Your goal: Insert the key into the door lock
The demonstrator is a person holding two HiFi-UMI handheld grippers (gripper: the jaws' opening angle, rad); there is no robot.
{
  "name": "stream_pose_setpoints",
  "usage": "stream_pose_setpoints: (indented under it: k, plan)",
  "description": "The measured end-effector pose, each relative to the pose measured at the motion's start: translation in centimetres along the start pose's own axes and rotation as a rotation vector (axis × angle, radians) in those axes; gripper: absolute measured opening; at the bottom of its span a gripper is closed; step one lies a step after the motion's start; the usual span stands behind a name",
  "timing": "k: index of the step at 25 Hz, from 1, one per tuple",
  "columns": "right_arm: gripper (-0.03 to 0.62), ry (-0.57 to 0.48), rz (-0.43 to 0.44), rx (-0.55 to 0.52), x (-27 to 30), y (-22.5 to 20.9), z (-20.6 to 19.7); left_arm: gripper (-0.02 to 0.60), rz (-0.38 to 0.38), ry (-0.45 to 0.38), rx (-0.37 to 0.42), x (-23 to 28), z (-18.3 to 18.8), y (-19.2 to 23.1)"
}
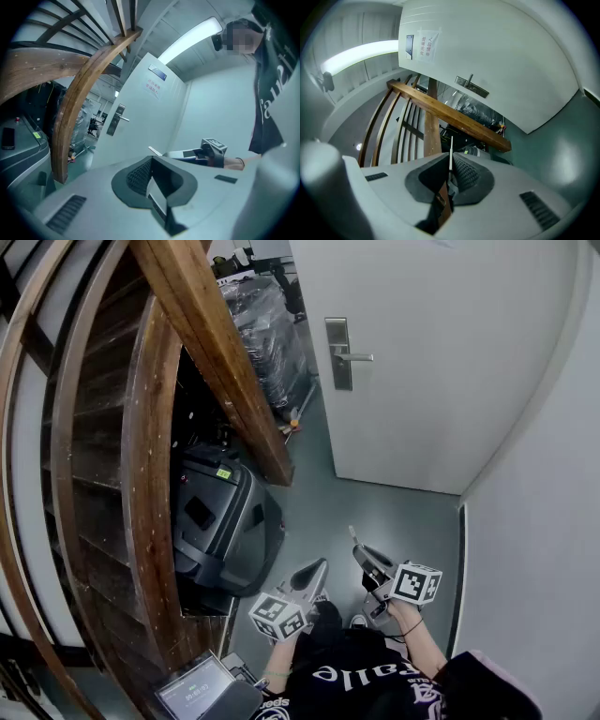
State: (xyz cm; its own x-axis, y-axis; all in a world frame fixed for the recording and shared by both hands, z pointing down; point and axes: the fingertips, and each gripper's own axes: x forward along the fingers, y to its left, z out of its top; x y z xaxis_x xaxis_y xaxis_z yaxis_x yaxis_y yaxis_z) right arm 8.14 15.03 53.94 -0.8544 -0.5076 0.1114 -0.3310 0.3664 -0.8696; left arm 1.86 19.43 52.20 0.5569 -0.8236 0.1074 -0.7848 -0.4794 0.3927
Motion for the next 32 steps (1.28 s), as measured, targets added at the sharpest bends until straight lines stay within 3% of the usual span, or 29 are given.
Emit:
stream_pose_setpoints:
  k: [9,20,26,32]
  plan:
    - [0.037,-0.001,-0.026,-0.022,8.2,-3.2,4.1,0.005,-0.027,-0.026,-0.003,5.2,3.9,8.5]
    - [0.037,-0.103,-0.056,-0.051,22.4,-3.9,14.6,0.005,-0.105,-0.036,0.051,13.9,14.1,22.8]
    - [0.037,-0.147,-0.111,-0.055,26.0,-5.2,17.2,0.005,-0.194,0.012,0.037,17.5,14.7,25.8]
    - [0.037,-0.178,-0.169,-0.050,27.4,-7.5,20.1,0.005,-0.235,0.039,0.014,21.0,14.8,27.8]
